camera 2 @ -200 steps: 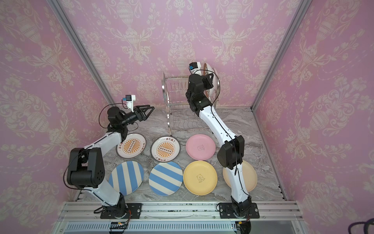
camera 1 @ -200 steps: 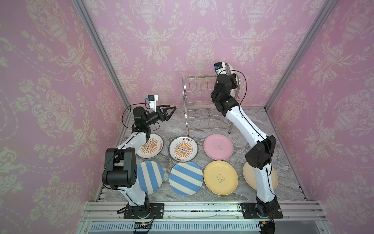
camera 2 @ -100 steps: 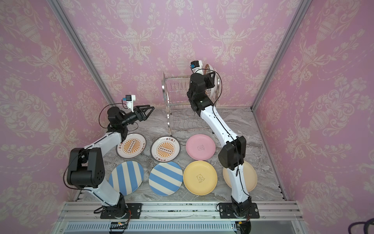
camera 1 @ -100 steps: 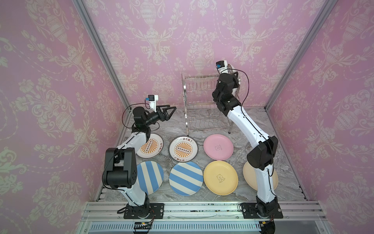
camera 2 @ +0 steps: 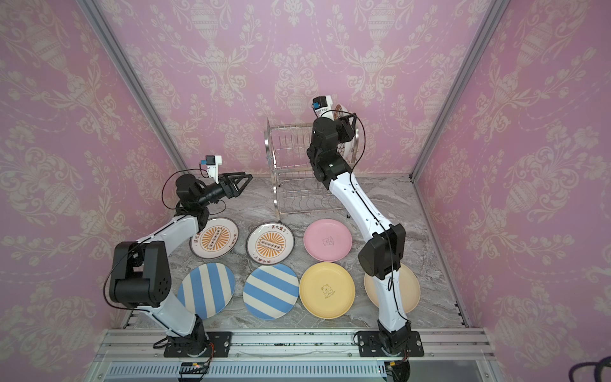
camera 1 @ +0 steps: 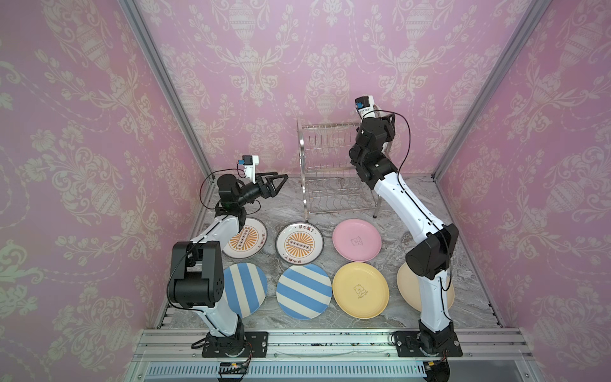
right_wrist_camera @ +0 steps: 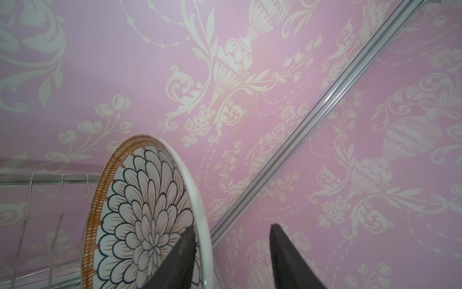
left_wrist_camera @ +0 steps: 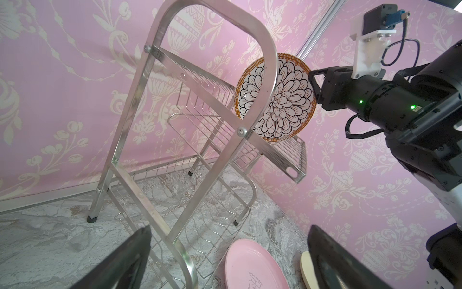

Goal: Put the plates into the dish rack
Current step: 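Open the right gripper and release the flower plate in the rack, then move the right gripper back down toward the cream plate near the robot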

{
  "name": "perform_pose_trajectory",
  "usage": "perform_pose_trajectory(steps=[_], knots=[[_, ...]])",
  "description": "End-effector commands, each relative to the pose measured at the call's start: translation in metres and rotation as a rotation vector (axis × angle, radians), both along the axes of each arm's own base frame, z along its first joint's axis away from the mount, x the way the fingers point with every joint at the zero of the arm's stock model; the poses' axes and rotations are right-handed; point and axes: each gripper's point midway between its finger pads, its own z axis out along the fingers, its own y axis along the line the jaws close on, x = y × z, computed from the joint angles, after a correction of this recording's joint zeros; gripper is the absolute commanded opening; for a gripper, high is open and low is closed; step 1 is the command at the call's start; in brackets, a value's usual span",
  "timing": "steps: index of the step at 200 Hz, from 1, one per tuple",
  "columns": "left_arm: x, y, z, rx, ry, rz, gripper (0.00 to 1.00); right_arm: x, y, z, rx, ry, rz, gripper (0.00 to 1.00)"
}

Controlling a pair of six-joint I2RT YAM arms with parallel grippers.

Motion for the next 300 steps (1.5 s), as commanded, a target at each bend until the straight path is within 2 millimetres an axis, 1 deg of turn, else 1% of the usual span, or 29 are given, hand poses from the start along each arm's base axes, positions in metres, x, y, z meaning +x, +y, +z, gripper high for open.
perform_pose_trajectory(steps=[1, 15, 22, 24, 48, 87, 109, 125, 141, 159, 186, 215, 232, 247, 274, 276, 280, 300], knots=[[-0.015, -0.007, 0.013, 0.021, -0.047, -0.035, 0.99, -0.019, -0.006, 0.025, 0.041, -0.056, 0.011, 0.57], [-0.015, -0.007, 0.01, 0.03, -0.041, -0.028, 0.99, -0.019, -0.006, 0.026, 0.039, -0.056, 0.016, 0.63], [-0.015, -0.006, 0.006, 0.041, -0.032, -0.02, 0.99, -0.02, -0.006, 0.026, 0.041, -0.059, 0.018, 0.65], [-0.015, -0.006, 0.006, 0.045, -0.031, -0.018, 0.99, -0.019, -0.006, 0.026, 0.041, -0.058, 0.02, 0.67], [-0.015, -0.005, -0.006, 0.089, 0.003, -0.003, 0.99, -0.021, -0.002, 0.027, 0.061, -0.065, 0.047, 0.74], [-0.017, -0.003, -0.01, 0.116, 0.016, 0.017, 0.99, -0.023, 0.001, 0.023, 0.104, -0.051, 0.096, 0.85], [-0.018, -0.002, -0.012, 0.141, 0.027, 0.032, 0.99, -0.024, 0.006, 0.017, 0.146, -0.028, 0.148, 0.86], [-0.019, -0.002, -0.019, 0.2, 0.044, 0.061, 0.99, -0.024, 0.009, 0.012, 0.171, -0.011, 0.18, 0.89], [-0.02, 0.0, -0.026, 0.27, 0.067, 0.093, 0.99, -0.024, 0.015, 0.009, 0.197, 0.003, 0.22, 0.9], [-0.02, 0.004, -0.029, 0.298, 0.082, 0.127, 0.99, -0.028, 0.016, 0.009, 0.211, 0.013, 0.238, 0.91], [-0.023, 0.007, -0.024, 0.301, 0.076, 0.148, 0.99, -0.039, 0.015, 0.016, 0.247, 0.016, 0.285, 0.92], [-0.024, 0.009, -0.016, 0.293, 0.072, 0.167, 0.99, -0.064, 0.015, 0.025, 0.325, 0.022, 0.374, 0.92], [-0.025, 0.01, -0.011, 0.285, 0.07, 0.175, 0.99, -0.086, 0.014, 0.028, 0.376, 0.037, 0.437, 0.93], [-0.026, 0.01, -0.008, 0.278, 0.07, 0.176, 0.99, -0.109, 0.009, 0.025, 0.416, 0.059, 0.483, 0.93], [-0.029, 0.011, -0.001, 0.276, 0.061, 0.204, 0.99, -0.156, -0.002, 0.01, 0.495, 0.101, 0.551, 0.94], [-0.029, 0.011, 0.0, 0.277, 0.059, 0.205, 0.99, -0.163, -0.003, 0.007, 0.505, 0.106, 0.562, 0.94], [-0.03, 0.011, 0.001, 0.278, 0.056, 0.204, 0.99, -0.167, -0.004, 0.004, 0.514, 0.112, 0.568, 0.94], [-0.035, 0.009, 0.004, 0.274, 0.051, 0.213, 0.99, -0.207, -0.017, -0.014, 0.58, 0.14, 0.595, 0.94]])
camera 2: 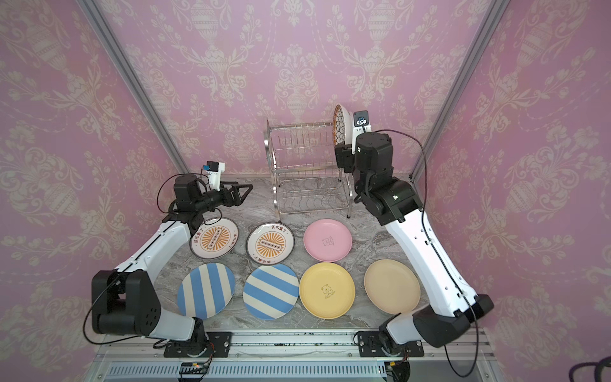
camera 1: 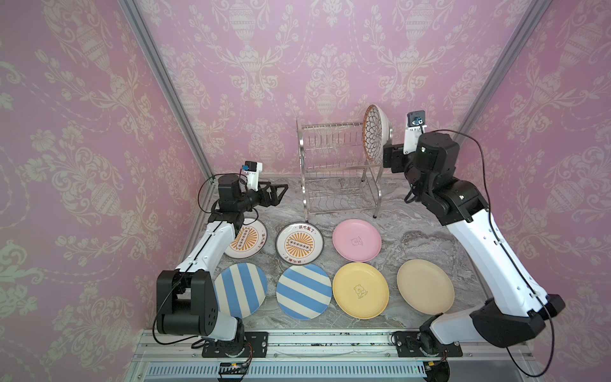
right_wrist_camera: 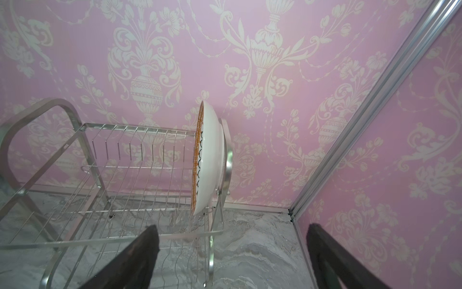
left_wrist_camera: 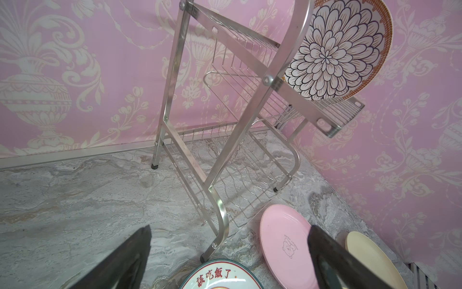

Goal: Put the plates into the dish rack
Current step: 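Move the right gripper back down toward the cream plate near the robot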

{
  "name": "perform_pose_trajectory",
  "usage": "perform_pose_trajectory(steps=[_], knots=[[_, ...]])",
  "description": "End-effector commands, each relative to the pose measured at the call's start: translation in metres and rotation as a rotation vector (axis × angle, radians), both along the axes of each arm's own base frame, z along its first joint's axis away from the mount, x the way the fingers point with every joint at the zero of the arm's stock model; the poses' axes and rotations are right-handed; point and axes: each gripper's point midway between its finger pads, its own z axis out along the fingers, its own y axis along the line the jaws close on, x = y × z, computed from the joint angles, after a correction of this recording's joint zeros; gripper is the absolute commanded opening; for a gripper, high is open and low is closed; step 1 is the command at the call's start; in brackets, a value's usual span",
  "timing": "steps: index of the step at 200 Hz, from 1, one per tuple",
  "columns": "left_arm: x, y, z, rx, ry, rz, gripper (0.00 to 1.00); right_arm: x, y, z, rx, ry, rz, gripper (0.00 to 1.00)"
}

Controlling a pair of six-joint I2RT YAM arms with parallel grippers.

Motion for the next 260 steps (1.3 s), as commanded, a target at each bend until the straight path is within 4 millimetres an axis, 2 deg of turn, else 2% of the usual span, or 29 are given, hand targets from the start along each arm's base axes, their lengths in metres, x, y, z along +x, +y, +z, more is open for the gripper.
perform_pose_trajectory(steps=[1, 22, 38, 64, 82, 97, 101, 116, 143, 158, 193, 214, 232, 260], knots=[[-0.007, -0.001, 0.02, 0.003, -0.039, 0.026, 0.99, -0.04, -0.002, -0.027, 0.111, 0.071, 0.082, 0.94], [-0.008, 0.0, 0.018, -0.022, -0.028, 0.053, 0.99, -0.074, -0.015, -0.056, 0.167, 0.141, 0.091, 0.94], [-0.012, -0.006, 0.016, -0.035, -0.023, 0.039, 0.99, -0.092, -0.023, -0.091, 0.194, 0.248, 0.069, 0.94], [-0.017, -0.012, -0.002, 0.011, -0.004, 0.087, 0.99, -0.12, -0.029, -0.147, 0.217, 0.44, 0.05, 0.94], [-0.02, -0.017, -0.012, 0.016, 0.029, 0.087, 0.99, -0.137, -0.028, -0.172, 0.275, 0.478, 0.077, 0.93], [-0.022, -0.018, -0.022, 0.018, 0.079, 0.095, 0.99, -0.147, -0.022, -0.185, 0.345, 0.474, 0.124, 0.91], [-0.022, -0.018, -0.024, 0.019, 0.09, 0.094, 0.99, -0.148, -0.021, -0.198, 0.353, 0.495, 0.122, 0.91], [-0.024, -0.017, -0.033, 0.03, 0.127, 0.113, 0.99, -0.151, -0.014, -0.219, 0.397, 0.524, 0.146, 0.89], [-0.032, -0.023, -0.034, 0.061, 0.113, 0.108, 0.99, -0.152, -0.001, -0.26, 0.422, 0.614, 0.174, 0.89], [-0.035, -0.025, -0.031, 0.084, 0.094, 0.113, 0.99, -0.151, -0.003, -0.28, 0.431, 0.633, 0.153, 0.89], [-0.043, -0.02, -0.038, 0.114, 0.092, 0.136, 0.99, -0.15, -0.006, -0.306, 0.476, 0.663, 0.131, 0.89], [-0.043, -0.02, -0.047, 0.122, 0.098, 0.135, 0.99, -0.146, -0.007, -0.315, 0.524, 0.685, 0.131, 0.85], [-0.038, -0.023, -0.052, 0.112, 0.103, 0.122, 0.99, -0.143, -0.009, -0.322, 0.569, 0.71, 0.126, 0.81], [-0.037, -0.036, -0.047, 0.076, 0.102, 0.05, 0.99, -0.14, -0.01, -0.329, 0.614, 0.721, 0.123, 0.8]])
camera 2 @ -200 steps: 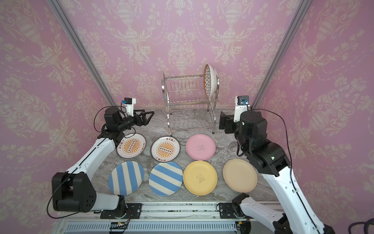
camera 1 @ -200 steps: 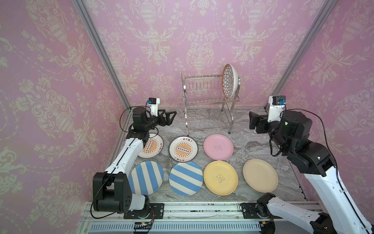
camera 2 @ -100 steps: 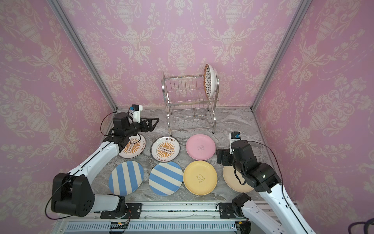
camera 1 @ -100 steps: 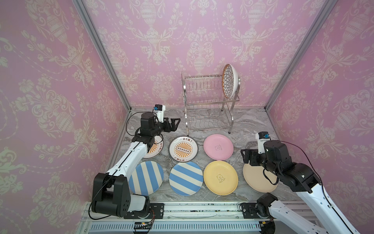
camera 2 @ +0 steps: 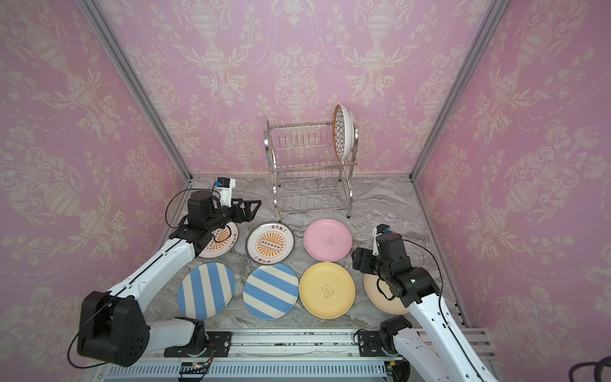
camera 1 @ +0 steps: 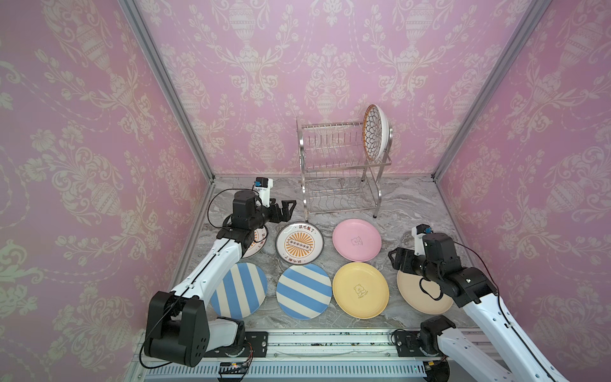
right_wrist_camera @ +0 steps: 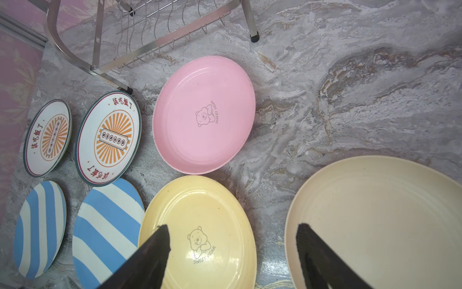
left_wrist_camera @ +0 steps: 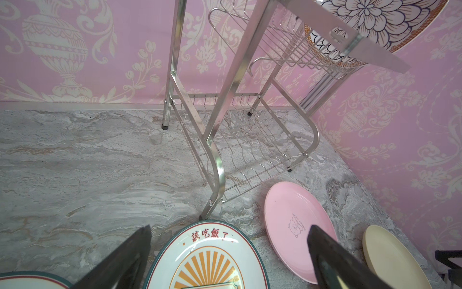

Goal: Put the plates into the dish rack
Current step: 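Move the right gripper back down toward the cream plate near the robot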

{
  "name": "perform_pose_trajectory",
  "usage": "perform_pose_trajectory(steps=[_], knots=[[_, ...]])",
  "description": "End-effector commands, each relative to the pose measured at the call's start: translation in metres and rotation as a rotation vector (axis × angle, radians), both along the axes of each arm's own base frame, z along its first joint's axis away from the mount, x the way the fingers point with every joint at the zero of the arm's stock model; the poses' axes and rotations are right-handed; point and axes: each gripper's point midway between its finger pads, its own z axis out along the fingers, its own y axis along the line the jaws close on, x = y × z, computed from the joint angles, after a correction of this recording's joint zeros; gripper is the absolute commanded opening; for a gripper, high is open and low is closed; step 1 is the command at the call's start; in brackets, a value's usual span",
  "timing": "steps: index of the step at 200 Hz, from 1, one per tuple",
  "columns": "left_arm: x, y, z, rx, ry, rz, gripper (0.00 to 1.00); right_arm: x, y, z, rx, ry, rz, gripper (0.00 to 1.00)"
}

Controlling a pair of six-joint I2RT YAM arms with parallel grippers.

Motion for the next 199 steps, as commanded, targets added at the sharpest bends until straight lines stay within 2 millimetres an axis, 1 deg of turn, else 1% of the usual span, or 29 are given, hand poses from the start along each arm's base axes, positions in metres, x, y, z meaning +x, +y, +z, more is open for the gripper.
perform_pose_trajectory(steps=[1, 22, 38, 63, 78, 92, 115, 136, 167, 192, 199], knots=[[0.001, -0.01, 0.002, -0.014, -0.015, -0.06, 0.99, 0.003, 0.009, -0.004, 0.081, 0.007, 0.014, 0.8], [-0.002, -0.012, 0.001, -0.035, -0.033, -0.069, 0.99, 0.006, 0.008, -0.013, 0.127, 0.024, -0.005, 0.8], [-0.005, -0.014, -0.003, -0.04, -0.035, -0.085, 0.99, 0.012, 0.009, -0.02, 0.174, 0.035, -0.014, 0.78], [-0.006, -0.011, -0.016, -0.028, -0.015, -0.069, 0.99, 0.026, 0.009, -0.027, 0.23, 0.035, -0.015, 0.74], [-0.007, -0.012, -0.023, -0.028, 0.0, -0.075, 0.99, 0.034, 0.009, -0.031, 0.231, 0.044, -0.014, 0.72], [-0.007, -0.013, -0.025, -0.034, 0.007, -0.081, 0.99, 0.04, 0.009, -0.035, 0.236, 0.049, -0.013, 0.71], [-0.006, -0.013, -0.027, -0.045, -0.013, -0.073, 0.99, 0.045, 0.006, -0.043, 0.228, 0.067, -0.016, 0.7], [0.0, -0.011, -0.031, -0.048, -0.021, -0.052, 0.99, 0.051, 0.001, -0.043, 0.221, 0.066, -0.019, 0.7], [0.005, -0.017, -0.044, -0.085, 0.035, -0.073, 0.99, 0.061, -0.001, -0.039, 0.225, 0.061, -0.011, 0.7], [0.006, -0.017, -0.056, -0.073, 0.076, -0.068, 0.99, 0.068, -0.004, -0.044, 0.24, 0.062, -0.018, 0.72], [0.007, -0.017, -0.056, -0.072, 0.073, -0.063, 0.99, 0.07, -0.003, -0.045, 0.248, 0.066, -0.01, 0.72]])
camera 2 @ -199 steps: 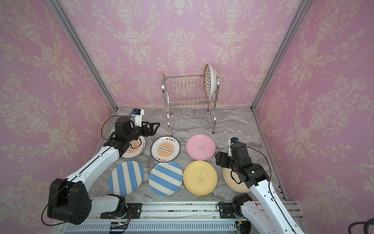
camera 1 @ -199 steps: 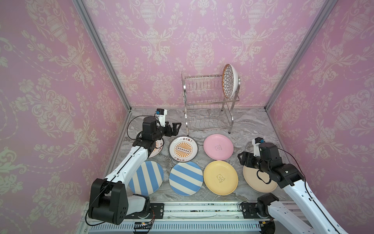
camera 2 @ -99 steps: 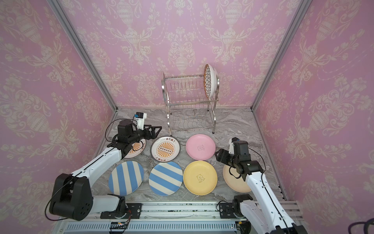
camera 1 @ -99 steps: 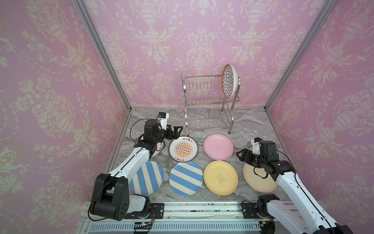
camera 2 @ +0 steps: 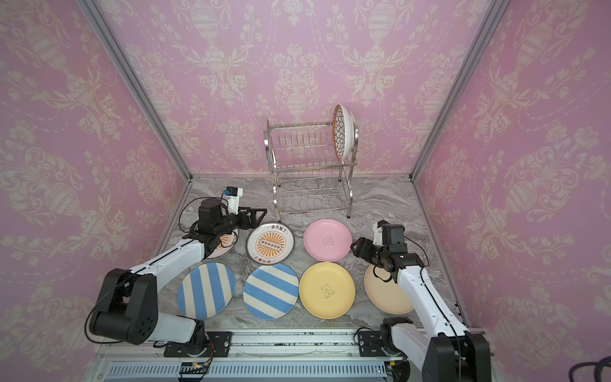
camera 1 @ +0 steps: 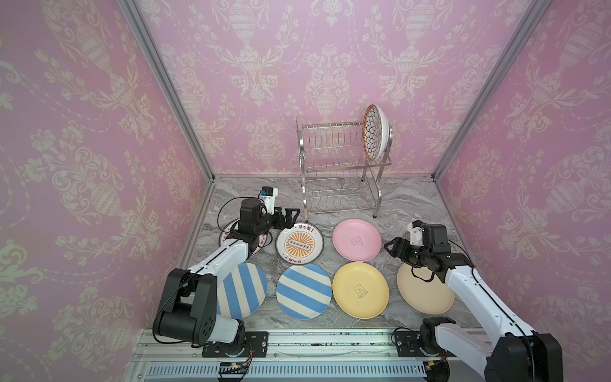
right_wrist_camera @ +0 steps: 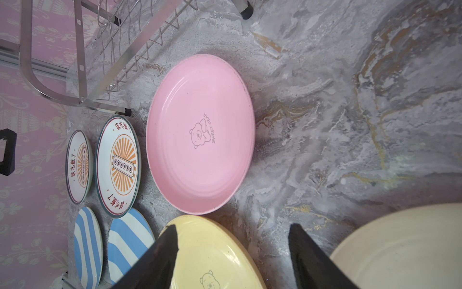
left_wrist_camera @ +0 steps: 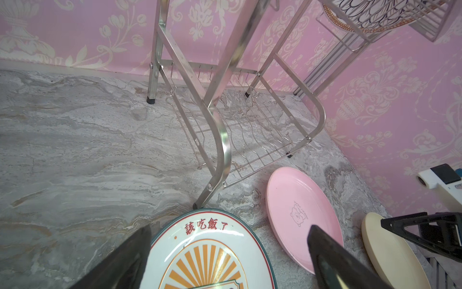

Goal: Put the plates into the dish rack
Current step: 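Move the right gripper back down toward the cream plate near the robot, then shift the right gripper to the pink bear plate's near edge and grasp it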

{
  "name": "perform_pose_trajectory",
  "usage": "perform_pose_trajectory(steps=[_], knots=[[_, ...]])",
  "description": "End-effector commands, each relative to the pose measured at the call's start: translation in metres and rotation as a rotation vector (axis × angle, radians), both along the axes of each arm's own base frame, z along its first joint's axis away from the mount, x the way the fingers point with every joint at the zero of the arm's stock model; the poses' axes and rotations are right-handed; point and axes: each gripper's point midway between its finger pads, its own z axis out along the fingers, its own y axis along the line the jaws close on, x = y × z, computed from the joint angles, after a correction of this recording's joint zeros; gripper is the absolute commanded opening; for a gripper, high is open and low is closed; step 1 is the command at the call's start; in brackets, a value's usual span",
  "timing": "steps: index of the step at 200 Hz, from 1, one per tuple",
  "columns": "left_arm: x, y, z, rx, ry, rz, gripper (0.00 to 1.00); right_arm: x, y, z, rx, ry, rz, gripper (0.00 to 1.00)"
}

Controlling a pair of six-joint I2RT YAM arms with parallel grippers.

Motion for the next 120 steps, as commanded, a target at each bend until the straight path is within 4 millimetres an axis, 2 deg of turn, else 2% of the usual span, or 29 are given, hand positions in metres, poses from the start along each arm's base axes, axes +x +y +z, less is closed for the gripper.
perform_pose_trajectory(steps=[1, 29, 70, 120], knots=[[0.001, -0.005, 0.001, -0.022, 0.01, -0.015, 0.99, 0.015, 0.002, 0.011, 0.016, -0.054, 0.033, 0.72], [0.001, -0.008, 0.007, -0.005, 0.007, -0.036, 0.99, 0.022, 0.0, 0.0, 0.014, -0.027, 0.046, 0.72], [-0.004, -0.002, 0.008, 0.043, -0.008, -0.016, 0.99, 0.031, 0.001, -0.019, 0.021, 0.004, 0.056, 0.73], [-0.004, -0.004, 0.015, 0.037, -0.016, -0.032, 0.99, 0.039, 0.003, -0.051, 0.059, 0.021, 0.025, 0.69]])
